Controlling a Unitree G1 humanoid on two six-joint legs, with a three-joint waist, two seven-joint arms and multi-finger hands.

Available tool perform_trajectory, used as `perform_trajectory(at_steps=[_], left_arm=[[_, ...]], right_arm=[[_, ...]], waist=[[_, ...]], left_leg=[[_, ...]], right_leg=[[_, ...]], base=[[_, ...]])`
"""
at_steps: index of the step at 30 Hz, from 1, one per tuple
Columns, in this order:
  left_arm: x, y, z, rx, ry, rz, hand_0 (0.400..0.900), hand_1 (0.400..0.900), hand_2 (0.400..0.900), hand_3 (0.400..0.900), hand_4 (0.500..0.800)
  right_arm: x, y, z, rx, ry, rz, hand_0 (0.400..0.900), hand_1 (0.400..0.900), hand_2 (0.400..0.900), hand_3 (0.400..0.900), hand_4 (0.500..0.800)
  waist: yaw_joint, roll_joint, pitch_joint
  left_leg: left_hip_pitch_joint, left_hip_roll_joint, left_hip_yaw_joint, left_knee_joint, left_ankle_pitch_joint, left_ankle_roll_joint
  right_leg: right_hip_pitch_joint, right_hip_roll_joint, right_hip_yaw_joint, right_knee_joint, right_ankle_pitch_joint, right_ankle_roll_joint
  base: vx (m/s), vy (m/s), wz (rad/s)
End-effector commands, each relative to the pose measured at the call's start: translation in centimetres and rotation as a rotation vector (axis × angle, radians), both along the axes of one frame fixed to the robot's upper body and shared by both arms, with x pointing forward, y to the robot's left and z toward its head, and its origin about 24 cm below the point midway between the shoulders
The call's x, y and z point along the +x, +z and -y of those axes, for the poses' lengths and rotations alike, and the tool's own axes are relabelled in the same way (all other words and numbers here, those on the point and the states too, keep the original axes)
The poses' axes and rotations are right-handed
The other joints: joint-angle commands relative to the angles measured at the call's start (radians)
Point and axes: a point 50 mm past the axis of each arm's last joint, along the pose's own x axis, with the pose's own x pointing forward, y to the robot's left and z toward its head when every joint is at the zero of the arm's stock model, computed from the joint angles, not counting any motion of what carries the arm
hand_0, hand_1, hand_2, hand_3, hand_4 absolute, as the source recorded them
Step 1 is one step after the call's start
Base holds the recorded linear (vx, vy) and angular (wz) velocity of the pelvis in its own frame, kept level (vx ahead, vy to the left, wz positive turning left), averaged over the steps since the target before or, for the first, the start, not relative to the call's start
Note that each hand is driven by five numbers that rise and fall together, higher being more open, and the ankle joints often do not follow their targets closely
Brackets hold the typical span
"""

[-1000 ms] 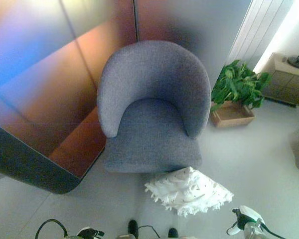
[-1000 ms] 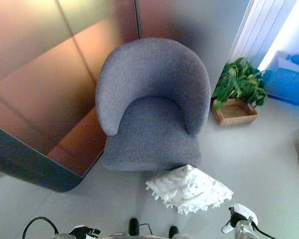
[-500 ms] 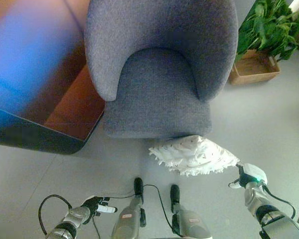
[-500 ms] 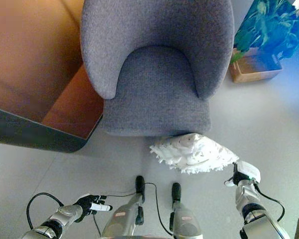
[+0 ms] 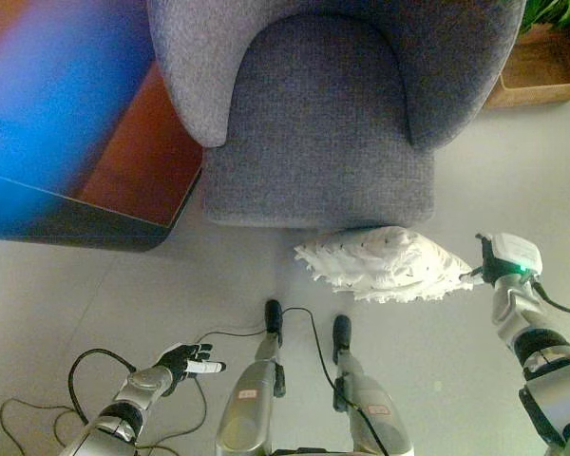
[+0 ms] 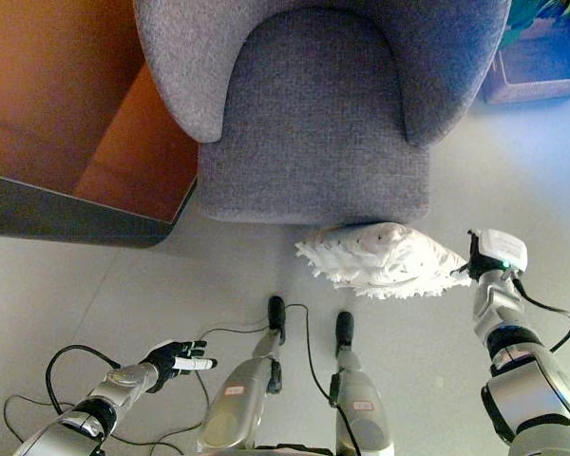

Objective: Pick up the pillow and put it on the sofa.

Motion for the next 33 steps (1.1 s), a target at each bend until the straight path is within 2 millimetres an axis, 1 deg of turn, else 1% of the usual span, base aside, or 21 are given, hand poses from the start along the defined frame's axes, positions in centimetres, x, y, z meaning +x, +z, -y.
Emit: perform_trajectory(at_steps=[1,7,10,16,19,27,33], left_arm=[[-0.9,-0.1,-1.3,0.027,0.043,-0.014,0.900,0.900,0.900,0.900,0.800],[-0.3,-0.1,0.0,-0.010,0.046,0.025,0.900,0.900,0.900,0.900,0.800],[0.1,0.0,0.7,-0.029,0.048,0.048,0.900,0.900,0.900,0.900,0.800],[0.5,-0.1,1.9,-0.052,0.045,0.074,0.900,0.900,0.900,0.900,0.800],[0.7,-0.2,2.5,-0.062,0.040,0.081,0.900,0.900,0.900,0.900,0.800],[0.9,-0.3,3.7,-0.091,0.042,0.099,0.900,0.900,0.900,0.900,0.800],[0.8,-0.4,4.0,-0.097,0.048,0.108,0.900,0.900,0.900,0.900,0.800]], right_arm=[[0.6,5.8,2.9,-0.111,-0.025,0.101,0.900,0.900,0.900,0.900,0.800],[2.1,9.3,2.5,-0.078,0.002,0.169,0.900,0.900,0.900,0.900,0.800],[2.7,10.5,2.0,-0.074,0.020,0.199,0.900,0.900,0.900,0.900,0.800],[3.9,12.6,0.9,-0.038,0.056,0.248,0.900,0.900,0.900,0.900,0.800],[4.5,13.1,0.1,-0.022,0.079,0.267,0.900,0.900,0.900,0.900,0.800],[5.5,15.5,-1.1,-0.038,0.122,0.322,0.900,0.900,0.900,0.900,0.800],[5.9,17.3,-2.0,-0.023,0.150,0.357,0.900,0.900,0.900,0.900,0.800]], waist=[[0.006,-0.019,0.007],[0.017,0.019,0.033],[0.022,0.039,0.045],[0.028,0.073,0.066],[0.033,0.086,0.071],[0.040,0.103,0.071],[0.046,0.111,0.071]], left_leg=[[-0.022,-0.053,-0.026,-0.008,-0.045,-0.021],[-0.082,-0.068,-0.032,-0.008,-0.019,-0.020],[-0.102,-0.074,-0.034,-0.008,-0.010,-0.021],[-0.128,-0.083,-0.037,-0.008,0.004,-0.020],[-0.138,-0.087,-0.038,-0.008,0.008,-0.019],[-0.167,-0.090,-0.033,-0.008,0.020,-0.019],[-0.198,-0.090,-0.033,-0.007,0.028,-0.020]], right_leg=[[-0.150,-0.065,0.010,0.068,0.058,0.080],[-0.221,-0.073,0.011,0.110,0.051,0.081],[-0.244,-0.076,0.007,0.127,0.046,0.080],[-0.281,-0.079,0.011,0.157,0.038,0.079],[-0.297,-0.082,0.009,0.167,0.036,0.078],[-0.336,-0.088,0.008,0.179,0.041,0.083],[-0.370,-0.089,0.007,0.186,0.045,0.085]], base=[[-0.05,0.071,0.00],[-0.05,0.079,0.00],[-0.03,0.079,0.01],[-0.02,0.064,0.03],[-0.01,0.042,0.01],[0.00,0.034,-0.03],[0.00,0.000,0.00]])
